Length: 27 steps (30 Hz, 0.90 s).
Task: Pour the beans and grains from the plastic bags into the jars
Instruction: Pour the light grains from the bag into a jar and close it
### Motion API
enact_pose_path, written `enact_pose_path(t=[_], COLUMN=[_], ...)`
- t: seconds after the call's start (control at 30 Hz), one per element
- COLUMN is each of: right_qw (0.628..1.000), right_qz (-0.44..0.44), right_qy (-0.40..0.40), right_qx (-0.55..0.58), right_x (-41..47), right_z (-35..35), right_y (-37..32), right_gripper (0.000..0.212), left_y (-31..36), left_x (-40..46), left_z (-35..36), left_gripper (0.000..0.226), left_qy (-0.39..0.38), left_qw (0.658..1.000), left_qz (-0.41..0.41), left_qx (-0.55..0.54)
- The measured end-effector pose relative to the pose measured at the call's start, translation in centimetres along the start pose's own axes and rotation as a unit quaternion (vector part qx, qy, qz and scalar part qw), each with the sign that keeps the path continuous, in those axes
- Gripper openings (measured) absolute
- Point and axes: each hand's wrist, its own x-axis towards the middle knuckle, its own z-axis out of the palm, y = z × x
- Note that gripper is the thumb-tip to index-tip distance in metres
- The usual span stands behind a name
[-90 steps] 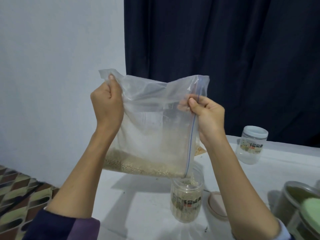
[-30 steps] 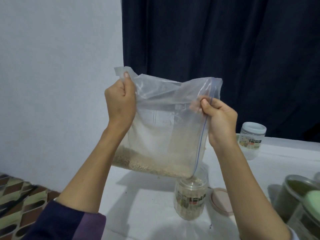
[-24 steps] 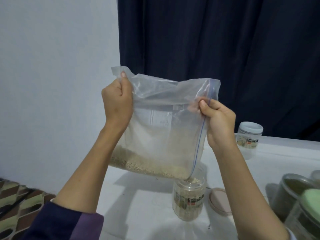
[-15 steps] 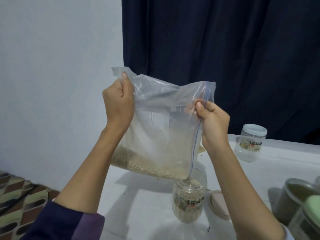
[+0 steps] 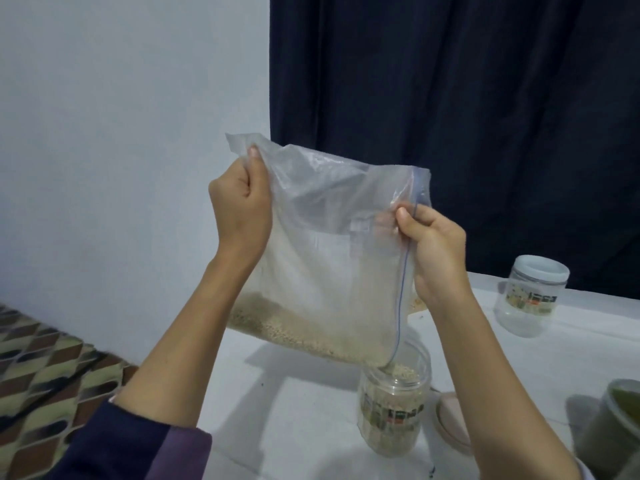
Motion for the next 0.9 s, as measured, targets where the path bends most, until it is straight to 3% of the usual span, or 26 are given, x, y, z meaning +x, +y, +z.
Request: enact_pose_path(t=[0.13, 0.23, 0.37, 0.9], right_qw=[0.999, 1.000, 0.999, 0.999], right_qz=[-0.012, -0.002, -0.021, -0.010], right_qy=[0.034, -0.010, 0.017, -0.018], right_qx=[0.004, 0.000, 0.021, 0.038], right_x=[0.4, 0.3, 0.6, 1.3], right_z=[-0.4, -0.5, -0.8, -1.2], right_y=[0.1, -0.2, -0.3, 0.4], right_gripper=[0.020, 0.020, 0.020, 0.021], left_y=[-0.3, -0.4, -0.2, 0.1], left_x=[0.2, 0.3, 0.0, -0.2], left_z=[-0.1, -0.1, 0.1, 0.9], left_gripper=[0.052, 0.051, 0.051, 0.046], left_qy=[0.004, 0.017, 0.034, 0.059], left_qw=[1.000, 1.000, 0.999, 0.997], left_qz=[0.005, 0.011, 0.030, 0.030], left_qx=[-0.008, -0.007, -0.015, -0.045])
